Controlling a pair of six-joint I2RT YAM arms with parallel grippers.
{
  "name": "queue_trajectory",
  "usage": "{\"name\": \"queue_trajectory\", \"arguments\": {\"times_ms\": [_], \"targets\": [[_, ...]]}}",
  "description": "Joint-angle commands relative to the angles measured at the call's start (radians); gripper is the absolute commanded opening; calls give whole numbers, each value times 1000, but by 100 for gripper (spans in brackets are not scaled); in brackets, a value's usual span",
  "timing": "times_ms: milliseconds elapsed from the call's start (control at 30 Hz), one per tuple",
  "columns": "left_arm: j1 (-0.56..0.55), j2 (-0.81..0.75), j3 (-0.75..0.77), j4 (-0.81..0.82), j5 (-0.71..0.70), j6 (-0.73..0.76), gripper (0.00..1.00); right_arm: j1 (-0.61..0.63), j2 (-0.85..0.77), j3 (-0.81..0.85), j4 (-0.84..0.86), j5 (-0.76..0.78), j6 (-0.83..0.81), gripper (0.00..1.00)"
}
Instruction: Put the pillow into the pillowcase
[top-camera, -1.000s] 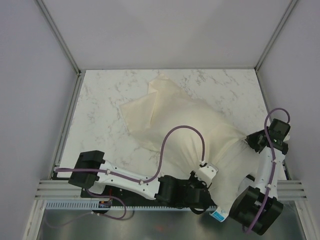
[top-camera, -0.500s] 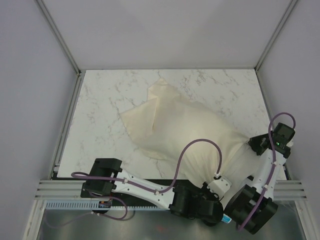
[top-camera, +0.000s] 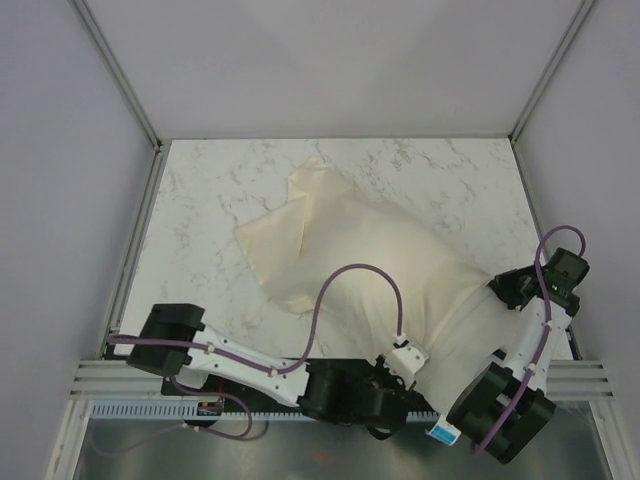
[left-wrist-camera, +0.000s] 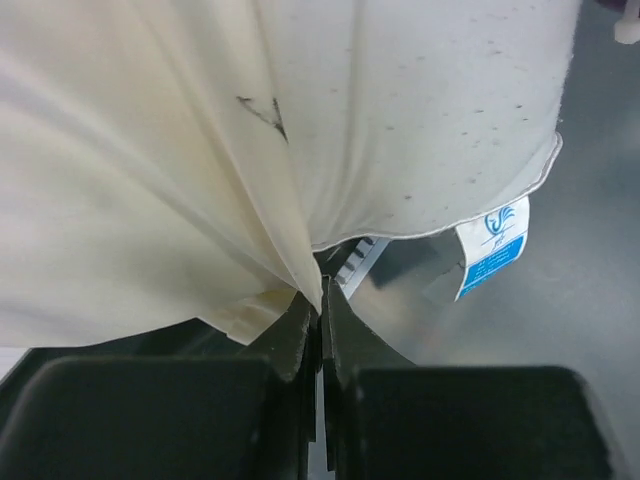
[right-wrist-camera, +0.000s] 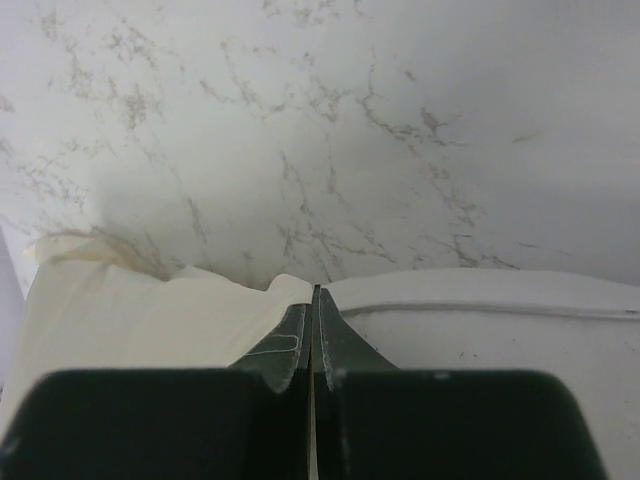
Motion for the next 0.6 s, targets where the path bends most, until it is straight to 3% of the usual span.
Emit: {"name": "queue_trajectory", "arguments": {"times_ms": [0,167,300,433,500,567], "targets": [[-38,-205,-123,202,309,-113,2,-35,30,-6,280,62,-44,0],[137,-438,-290,185,359,-85,2,192,143,104,301,146,-41,0],[183,-489,-304,90,275,-48,7,368,232,192,294,220,-30,0],[242,-477,-336,17,211,-58,8,495,307,225,322,191,-78,0],[299,-482,-418,57,273,-71,8,558,324,230,330,189,-133,0],[423,-495,-515,251,434,-85,7,670,352,241,305,244,-166,0]]}}
